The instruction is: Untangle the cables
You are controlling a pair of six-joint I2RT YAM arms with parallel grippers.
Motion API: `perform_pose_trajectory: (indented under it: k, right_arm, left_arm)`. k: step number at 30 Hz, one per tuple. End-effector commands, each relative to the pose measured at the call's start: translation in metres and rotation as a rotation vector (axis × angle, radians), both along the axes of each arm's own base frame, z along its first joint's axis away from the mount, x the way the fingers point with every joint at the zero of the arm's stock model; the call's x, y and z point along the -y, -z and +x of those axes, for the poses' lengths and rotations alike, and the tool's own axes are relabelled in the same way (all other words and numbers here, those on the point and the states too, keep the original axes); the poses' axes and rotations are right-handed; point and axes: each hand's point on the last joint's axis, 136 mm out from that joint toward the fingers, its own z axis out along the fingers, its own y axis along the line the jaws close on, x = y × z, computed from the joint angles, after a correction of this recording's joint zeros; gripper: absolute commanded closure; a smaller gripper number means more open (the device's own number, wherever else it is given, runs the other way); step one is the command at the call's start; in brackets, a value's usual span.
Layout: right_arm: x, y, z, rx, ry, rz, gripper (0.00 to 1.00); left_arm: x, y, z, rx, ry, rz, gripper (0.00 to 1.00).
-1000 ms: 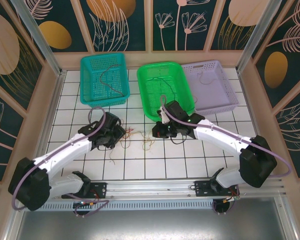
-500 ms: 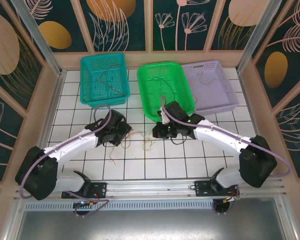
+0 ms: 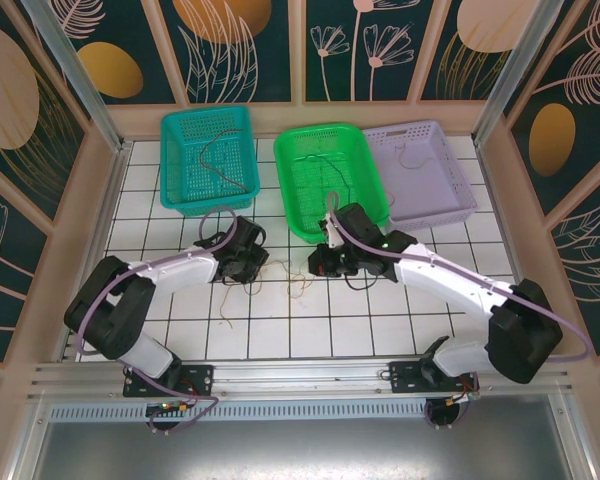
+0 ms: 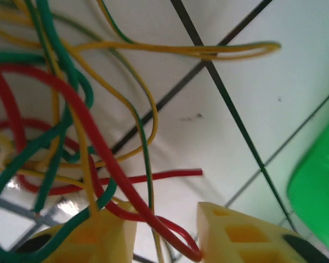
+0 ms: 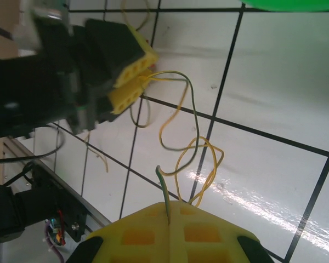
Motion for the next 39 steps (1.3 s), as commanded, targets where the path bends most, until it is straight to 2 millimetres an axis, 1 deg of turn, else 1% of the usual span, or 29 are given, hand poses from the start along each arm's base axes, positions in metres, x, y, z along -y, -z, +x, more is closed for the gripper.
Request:
perform_pose_trajectory:
  k: [1, 3, 6, 13, 19, 20, 21, 22, 28, 33, 37, 39]
  right_arm:
    - [0.015, -0.009, 0.0, 0.028, 0.042, -0.017, 1.0]
    - [0.023, -0.012, 0.0, 0.037, 0.062, -0.025, 1.0]
    - [0.041, -0.022, 0.003, 0.061, 0.113, -0.04, 1.0]
    - [0.086, -0.062, 0.013, 0.15, 0.248, -0.006, 1.0]
    - [0.115, -0.099, 0.02, 0.25, 0.347, -0.001, 1.0]
    - [0.118, -0.105, 0.02, 0.27, 0.356, 0.001, 1.0]
    - [0.129, -0.112, 0.025, 0.292, 0.398, -0.001, 1.0]
    - [0.134, -0.12, 0.027, 0.315, 0.421, -0.001, 1.0]
    - [0.168, -0.162, 0.032, 0.437, 0.546, -0.019, 1.0]
    - [0.182, -0.202, 0.032, 0.54, 0.589, -0.006, 1.0]
    - [0.202, -0.241, 0.029, 0.649, 0.664, -0.015, 1.0]
    - [0.207, -0.26, 0.029, 0.692, 0.684, -0.008, 1.0]
  left_arm:
    - [-0.018, 0.012, 0.001, 0.014, -0.007, 0.119, 0.74]
    - [-0.028, 0.014, 0.0, 0.019, -0.01, 0.17, 0.77]
    - [-0.045, 0.016, -0.005, 0.011, -0.016, 0.243, 0.76]
    - [-0.082, 0.029, -0.021, -0.026, -0.066, 0.297, 0.74]
    - [-0.108, 0.035, -0.032, -0.046, -0.093, 0.35, 0.73]
    - [-0.111, 0.035, -0.034, -0.048, -0.094, 0.358, 0.73]
    - [-0.113, 0.035, -0.034, -0.047, -0.096, 0.365, 0.73]
    - [-0.116, 0.035, -0.035, -0.048, -0.097, 0.373, 0.73]
    - [-0.13, 0.036, -0.041, -0.062, -0.103, 0.422, 0.71]
    - [-0.139, 0.039, -0.044, -0.071, -0.11, 0.439, 0.66]
    - [-0.146, 0.039, -0.044, -0.073, -0.111, 0.456, 0.65]
    - [-0.147, 0.039, -0.044, -0.073, -0.108, 0.464, 0.64]
